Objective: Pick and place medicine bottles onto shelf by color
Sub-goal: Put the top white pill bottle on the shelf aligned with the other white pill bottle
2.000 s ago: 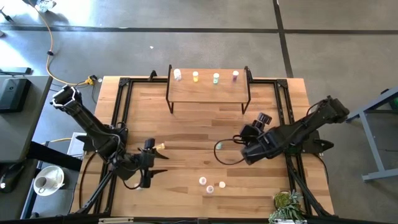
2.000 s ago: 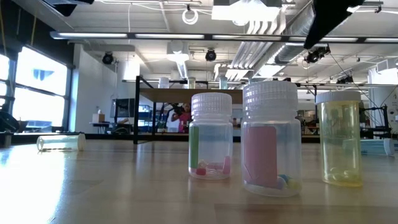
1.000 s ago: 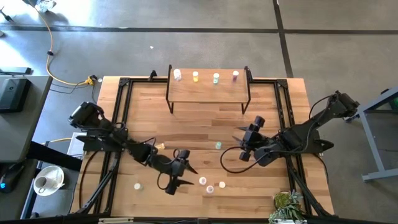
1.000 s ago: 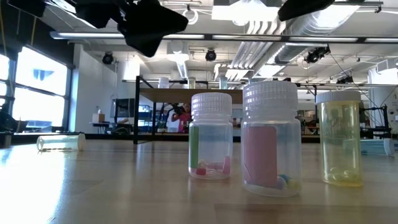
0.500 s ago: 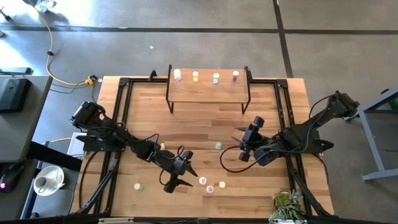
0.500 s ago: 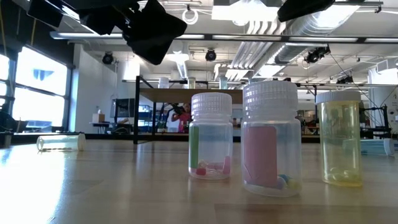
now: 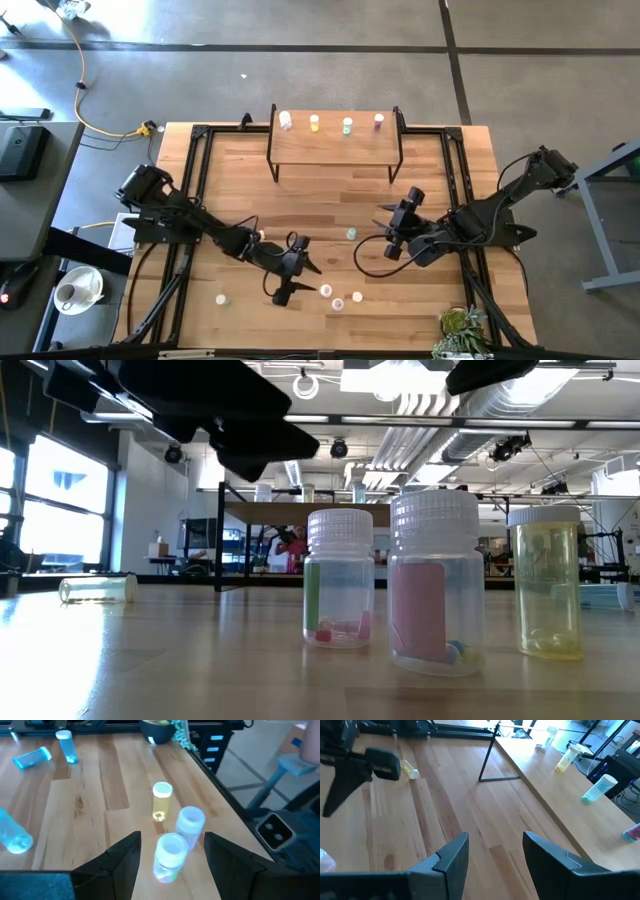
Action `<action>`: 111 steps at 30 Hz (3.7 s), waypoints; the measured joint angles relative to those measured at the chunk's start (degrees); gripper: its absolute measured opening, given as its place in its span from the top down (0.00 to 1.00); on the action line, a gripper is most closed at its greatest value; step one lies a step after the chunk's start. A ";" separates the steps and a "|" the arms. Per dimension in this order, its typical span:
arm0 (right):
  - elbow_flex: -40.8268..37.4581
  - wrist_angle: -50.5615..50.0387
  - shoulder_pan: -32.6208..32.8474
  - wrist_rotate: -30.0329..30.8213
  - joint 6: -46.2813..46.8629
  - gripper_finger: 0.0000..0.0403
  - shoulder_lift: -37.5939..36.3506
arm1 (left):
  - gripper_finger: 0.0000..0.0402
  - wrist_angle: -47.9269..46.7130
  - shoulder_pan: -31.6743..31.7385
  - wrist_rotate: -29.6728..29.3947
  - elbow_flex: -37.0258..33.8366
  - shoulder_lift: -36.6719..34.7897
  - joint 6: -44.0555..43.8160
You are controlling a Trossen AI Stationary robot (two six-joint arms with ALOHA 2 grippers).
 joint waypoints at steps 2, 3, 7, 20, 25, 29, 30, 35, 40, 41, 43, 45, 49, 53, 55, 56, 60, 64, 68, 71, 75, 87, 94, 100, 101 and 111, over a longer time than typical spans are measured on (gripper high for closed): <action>-0.86 0.26 0.00 0.02 0.01 0.56 0.02 | 0.48 2.04 0.02 -0.85 0.02 1.94 0.02; -1.29 0.28 0.00 0.00 0.01 0.56 0.02 | 0.48 2.86 0.02 -0.76 0.02 2.76 0.67; -3.28 1.18 0.00 0.00 0.90 0.56 0.06 | 0.48 6.05 0.02 -0.03 0.04 4.90 2.50; -3.79 4.23 -0.05 0.09 -1.20 0.56 0.08 | 0.48 9.47 0.02 2.19 0.83 9.67 2.09; -3.79 4.45 -0.07 0.09 -1.59 0.56 0.04 | 0.48 9.25 0.02 2.19 2.72 12.10 2.11; -3.80 4.57 -0.07 0.06 -1.66 0.56 0.04 | 0.48 9.13 0.02 2.61 4.15 13.79 2.19; -3.79 4.50 -0.07 0.02 -1.66 0.56 0.04 | 0.48 9.03 0.02 2.65 4.52 14.13 2.26; -3.80 4.56 -0.07 -0.01 -1.68 0.56 0.02 | 0.48 8.90 -0.02 2.65 5.38 14.97 2.17; -3.80 4.54 -0.07 -0.04 -1.68 0.56 0.02 | 0.48 7.97 -0.02 2.65 5.39 14.97 2.11; -3.80 4.57 -0.07 -0.06 -1.68 0.56 0.02 | 0.48 8.01 -0.02 2.65 5.40 14.97 2.11; -3.80 4.57 -0.07 -0.06 -1.68 0.56 0.02 | 0.48 7.35 -0.02 2.14 5.40 14.98 2.09; -3.80 4.57 -0.07 -0.07 -1.68 0.56 0.02 | 0.48 7.74 -0.02 1.03 5.40 15.32 2.09; -3.81 4.57 -0.07 -0.09 -1.67 0.56 0.02 | 0.48 7.55 -0.02 0.66 5.40 15.46 2.09; -3.80 4.57 -0.07 -0.09 -1.67 0.56 0.02 | 0.48 7.62 -0.02 0.14 5.35 15.82 2.50; -3.81 4.56 -0.07 -0.11 -1.67 0.56 0.02 | 0.49 7.70 -0.02 -0.24 5.37 15.82 2.59; -3.80 4.57 -0.07 -0.09 -1.66 0.56 0.02 | 0.49 7.59 -0.02 -0.23 5.35 15.82 2.57; -3.79 4.57 -0.07 -0.11 -1.66 0.56 0.02 | 0.56 7.64 -0.02 -0.24 5.35 15.82 2.68; -3.79 4.57 -0.07 -0.11 -1.66 0.56 0.02 | 0.65 7.66 -0.02 -0.25 5.35 15.82 2.65; -3.81 4.57 -0.07 -0.11 -1.66 0.56 0.02 | 0.71 7.69 -0.02 0.91 5.36 15.78 2.63; -3.80 4.57 -0.07 -0.11 -1.66 0.56 0.02 | 0.70 7.94 -0.02 1.27 5.33 15.31 3.11; -3.79 4.52 -0.06 -0.13 -1.51 0.56 0.02 | 0.66 6.13 -0.06 -0.98 5.29 14.25 4.66; -3.81 4.50 -0.04 -0.46 -1.49 0.56 0.02 | 0.67 -8.75 0.95 -11.16 4.90 0.41 9.90; -3.81 4.65 -0.04 -1.01 -1.52 0.56 0.02 | 0.66 -17.41 5.23 -16.40 4.95 -10.74 13.58; -3.81 4.50 -0.07 -1.47 -1.51 0.56 0.04 | 0.67 -22.58 12.07 -16.90 5.01 -19.44 13.66; -3.81 4.56 -0.05 -1.46 -1.55 0.56 0.02 | 0.67 -23.55 13.43 -16.92 5.01 -20.67 13.65; -3.81 4.57 -0.04 -1.46 -1.57 0.56 0.03 | 0.67 -28.66 28.57 -16.89 5.01 -28.63 13.24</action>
